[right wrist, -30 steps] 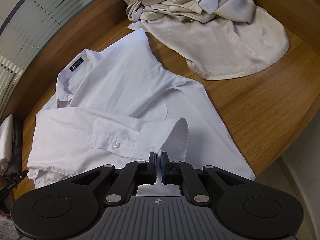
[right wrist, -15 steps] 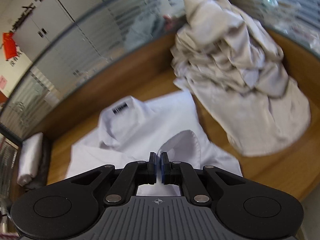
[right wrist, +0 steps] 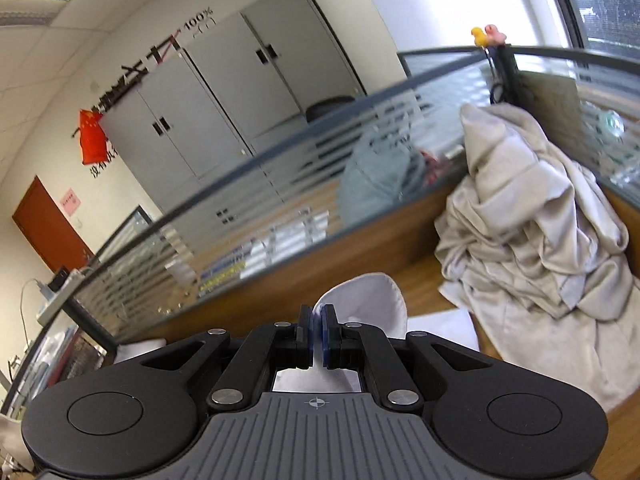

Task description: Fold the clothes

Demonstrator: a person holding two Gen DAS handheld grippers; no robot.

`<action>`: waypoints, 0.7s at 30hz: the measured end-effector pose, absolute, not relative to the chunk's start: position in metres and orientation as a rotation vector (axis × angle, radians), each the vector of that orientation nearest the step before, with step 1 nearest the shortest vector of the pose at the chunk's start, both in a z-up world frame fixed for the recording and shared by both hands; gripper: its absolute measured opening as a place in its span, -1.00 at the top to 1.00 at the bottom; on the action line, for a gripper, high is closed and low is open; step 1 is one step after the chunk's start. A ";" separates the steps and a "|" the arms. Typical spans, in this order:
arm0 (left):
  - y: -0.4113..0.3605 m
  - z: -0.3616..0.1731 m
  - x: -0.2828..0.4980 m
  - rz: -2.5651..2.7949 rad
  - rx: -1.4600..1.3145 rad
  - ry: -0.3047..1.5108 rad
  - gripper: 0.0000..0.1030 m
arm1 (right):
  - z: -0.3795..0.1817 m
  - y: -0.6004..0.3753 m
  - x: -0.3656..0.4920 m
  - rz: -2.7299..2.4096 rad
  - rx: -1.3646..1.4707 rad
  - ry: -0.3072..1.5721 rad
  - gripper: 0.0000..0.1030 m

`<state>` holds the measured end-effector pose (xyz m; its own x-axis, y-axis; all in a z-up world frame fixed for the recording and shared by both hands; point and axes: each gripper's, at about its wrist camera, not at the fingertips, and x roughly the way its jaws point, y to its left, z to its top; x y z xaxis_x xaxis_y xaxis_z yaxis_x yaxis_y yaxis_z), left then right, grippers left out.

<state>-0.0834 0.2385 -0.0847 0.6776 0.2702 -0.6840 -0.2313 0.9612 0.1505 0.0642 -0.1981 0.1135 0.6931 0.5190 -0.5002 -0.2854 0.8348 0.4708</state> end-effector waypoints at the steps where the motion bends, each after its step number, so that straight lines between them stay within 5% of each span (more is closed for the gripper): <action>1: 0.240 -0.084 -0.086 0.279 0.052 0.775 0.54 | 0.112 -0.199 0.063 0.454 0.372 0.671 0.88; 21: 0.237 -0.102 -0.097 0.207 0.161 0.834 0.54 | -0.095 -0.234 0.015 0.183 0.191 1.136 0.81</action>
